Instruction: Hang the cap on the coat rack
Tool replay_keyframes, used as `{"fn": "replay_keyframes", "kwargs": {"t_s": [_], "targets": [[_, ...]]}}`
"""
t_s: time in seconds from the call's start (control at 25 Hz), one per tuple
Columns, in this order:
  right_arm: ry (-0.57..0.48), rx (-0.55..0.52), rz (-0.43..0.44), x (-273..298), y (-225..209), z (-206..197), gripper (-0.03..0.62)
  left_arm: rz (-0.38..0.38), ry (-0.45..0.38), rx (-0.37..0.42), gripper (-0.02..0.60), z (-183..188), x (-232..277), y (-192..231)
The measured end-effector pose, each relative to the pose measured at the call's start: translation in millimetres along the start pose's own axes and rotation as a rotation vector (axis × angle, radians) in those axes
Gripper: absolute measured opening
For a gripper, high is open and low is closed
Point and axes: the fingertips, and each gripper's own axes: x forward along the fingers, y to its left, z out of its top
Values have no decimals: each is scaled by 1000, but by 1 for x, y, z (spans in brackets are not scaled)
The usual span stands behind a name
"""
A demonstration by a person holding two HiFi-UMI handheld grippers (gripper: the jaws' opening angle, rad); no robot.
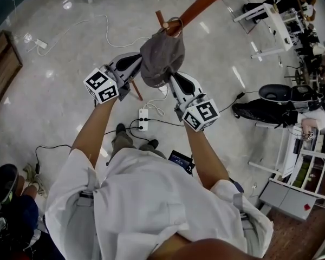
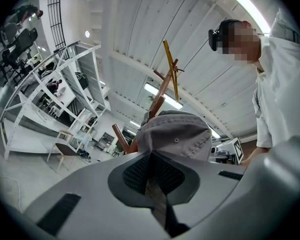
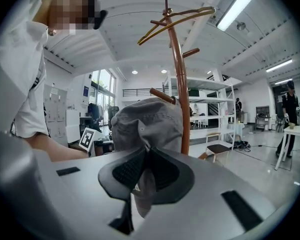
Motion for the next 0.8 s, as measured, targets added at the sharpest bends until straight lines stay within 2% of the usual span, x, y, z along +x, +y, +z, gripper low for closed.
{"fn": "replay_keyframes", "kwargs": {"t_s": [0.44, 0.6, 0.8], "targets": [[40, 23, -48, 15, -27, -37, 46, 18, 62, -27, 14, -27, 12, 23], [38, 41, -89, 18, -47, -37, 46, 35, 91, -24, 15, -25, 27, 30], [45, 59, -114, 27, -51, -34, 46, 69, 136, -23, 15, -17, 25, 40]]}}
